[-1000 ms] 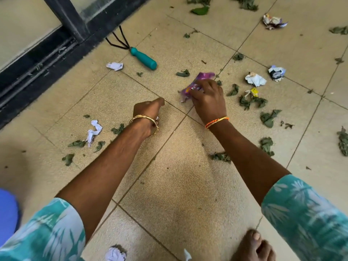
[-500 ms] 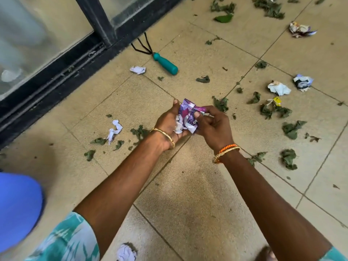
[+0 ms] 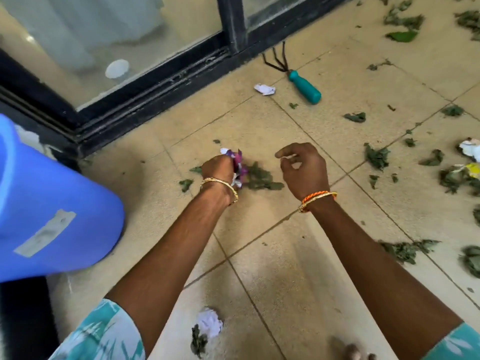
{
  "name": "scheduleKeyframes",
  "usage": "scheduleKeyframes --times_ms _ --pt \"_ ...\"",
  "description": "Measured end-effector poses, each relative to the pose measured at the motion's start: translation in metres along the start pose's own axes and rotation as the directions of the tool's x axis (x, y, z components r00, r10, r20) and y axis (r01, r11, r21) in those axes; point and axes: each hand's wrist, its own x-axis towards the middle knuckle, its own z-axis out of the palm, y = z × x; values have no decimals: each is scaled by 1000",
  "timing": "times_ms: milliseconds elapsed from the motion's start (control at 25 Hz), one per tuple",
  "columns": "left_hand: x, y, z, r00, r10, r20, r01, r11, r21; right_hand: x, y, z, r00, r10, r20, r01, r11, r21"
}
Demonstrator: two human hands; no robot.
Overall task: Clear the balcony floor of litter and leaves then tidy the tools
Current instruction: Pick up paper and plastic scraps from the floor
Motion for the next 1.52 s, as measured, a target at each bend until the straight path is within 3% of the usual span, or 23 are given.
scheduleKeyframes --times_ms 120,240,320,480,600,680,760,800,840,880,960,1040,1120,1160,1200,1280,1320,1360,1520 --pt "10 8 -42 971 -16 -237 -6 996 -88 9 -13 52 928 -213 305 254 962 -98" --pt "20 4 -74 947 1 -323 -51 988 -146 6 -19 98 846 -230 481 354 917 -183" --pt "24 -1 -94 956 -17 -293 -32 986 -162 7 -20 115 851 -220 478 362 904 -229" --pt "22 -15 -125 972 -63 -225 14 977 -211 16 -18 123 857 -398 328 483 841 -242" --pt "14 -25 -141 975 -73 -208 59 996 -72 22 -25 121 960 -164 225 205 964 -171" --pt "6 -31 -147 979 -121 -163 118 993 -29 19 -36 113 987 66 144 -83 990 116" --pt "-3 -34 -150 983 -179 35 183 973 -142 -1 -56 100 908 248 339 -385 811 440" --pt "-7 -33 -150 971 -187 147 214 956 -202 -14 -65 96 843 267 468 -493 734 468" --pt "-11 -32 -151 957 -170 235 225 947 -228 -27 -72 95 786 265 558 -540 734 411" --pt "-14 -32 -151 946 -142 291 211 952 -221 -41 -76 96 760 251 600 -519 789 327" --pt "-20 -37 -150 947 -91 308 144 977 -155 -63 -79 100 796 153 586 -327 923 204" --pt "-22 -42 -147 987 -25 160 24 1000 5 -76 -83 102 819 37 573 -116 988 102" --pt "-19 -49 -154 998 46 -44 -37 985 170 -84 -89 93 769 0 639 64 995 -77" --pt "-17 -52 -160 993 56 -102 -31 973 229 -90 -92 87 690 14 724 144 977 -157" --pt "-17 -53 -166 990 46 -133 -9 964 265 -98 -96 81 552 53 832 238 946 -218" --pt "-19 -58 -175 987 -3 -159 47 960 278 -124 -99 75 206 159 966 488 839 -242" --pt "-21 -60 -177 987 -24 -156 69 956 284 -140 -96 74 90 197 976 589 780 -212" --pt "-23 -62 -178 988 -38 -148 81 952 296 -155 -90 73 42 206 978 650 738 -183" --pt "-25 -63 -178 991 -60 -122 96 945 311 -184 -59 69 142 43 989 689 713 -130"
